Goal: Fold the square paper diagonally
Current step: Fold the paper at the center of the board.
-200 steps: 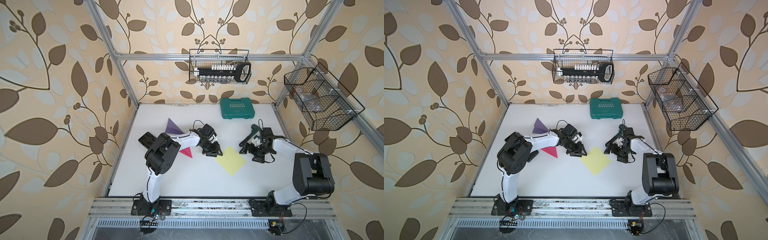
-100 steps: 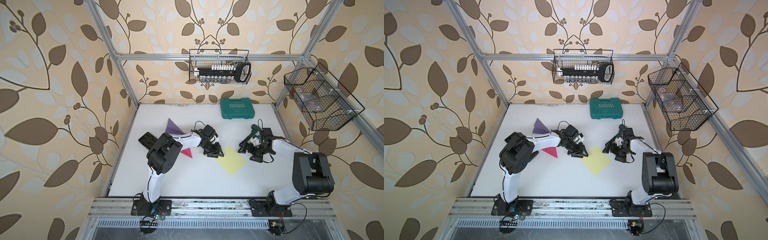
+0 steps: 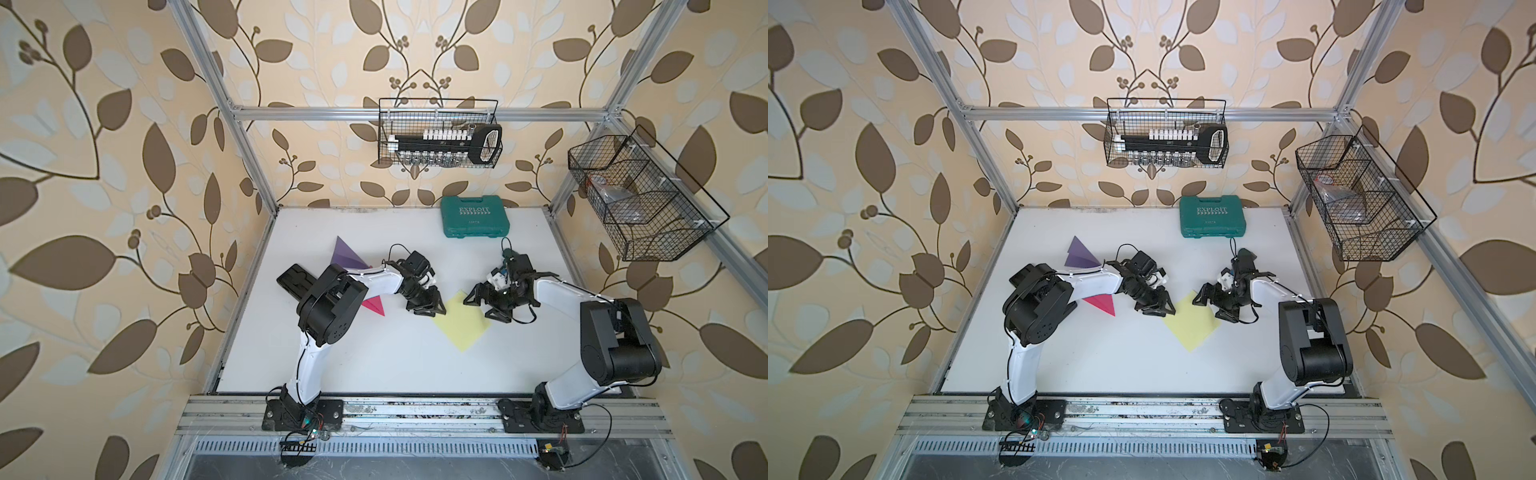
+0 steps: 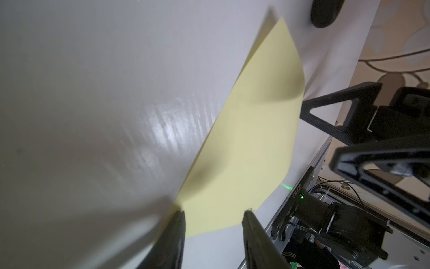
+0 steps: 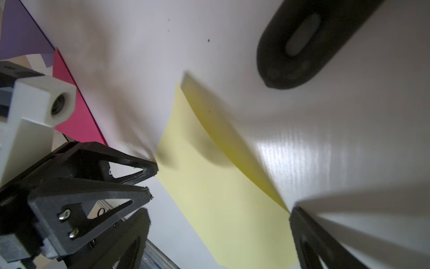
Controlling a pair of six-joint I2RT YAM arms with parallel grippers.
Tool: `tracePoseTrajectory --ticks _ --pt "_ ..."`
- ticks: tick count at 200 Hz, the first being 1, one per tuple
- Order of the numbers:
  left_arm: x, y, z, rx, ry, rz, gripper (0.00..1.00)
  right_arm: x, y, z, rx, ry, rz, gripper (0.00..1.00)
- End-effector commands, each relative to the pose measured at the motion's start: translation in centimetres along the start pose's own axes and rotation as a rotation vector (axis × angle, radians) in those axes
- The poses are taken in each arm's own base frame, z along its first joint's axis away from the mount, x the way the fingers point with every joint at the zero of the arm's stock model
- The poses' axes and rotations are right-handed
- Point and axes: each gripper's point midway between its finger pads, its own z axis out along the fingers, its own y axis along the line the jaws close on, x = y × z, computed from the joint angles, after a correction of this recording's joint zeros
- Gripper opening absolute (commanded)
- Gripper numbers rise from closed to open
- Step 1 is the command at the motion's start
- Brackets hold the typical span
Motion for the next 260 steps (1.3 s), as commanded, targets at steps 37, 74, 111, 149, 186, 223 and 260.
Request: tracePoseTrajectory --ticks 37,74,111,149,186,223,260 --pt "1.2 0.9 0.0 -0.045 0.018 0.016 0.43 1.7 -4.0 -2.5 0.274 0.010 0.051 0.98" --pt "1.4 1.0 -0.1 -0.047 0.020 0.018 0.43 3.0 -3.4 -1.5 0.205 0.068 0.063 0.98" --pt "1.5 0.9 -0.2 -0.047 0.020 0.022 0.43 4.2 -2.6 0.2 0.094 0.116 0.099 0.95" --pt "1.7 1.2 0.0 -0.048 0.029 0.019 0.42 4.1 -0.7 1.5 -0.057 0.119 0.129 0.95" --pt "1.6 1.2 0.1 -0.048 0.027 0.020 0.42 4.0 1.4 1.8 -0.186 0.125 0.139 0.93" --pt "1.7 1.4 0.2 -0.049 0.030 0.018 0.42 3.9 3.6 1.2 -0.285 0.122 0.105 0.93" --pt "1.8 1.5 0.2 -0.048 0.030 0.014 0.42 3.6 5.2 -0.2 -0.340 0.103 0.050 0.94"
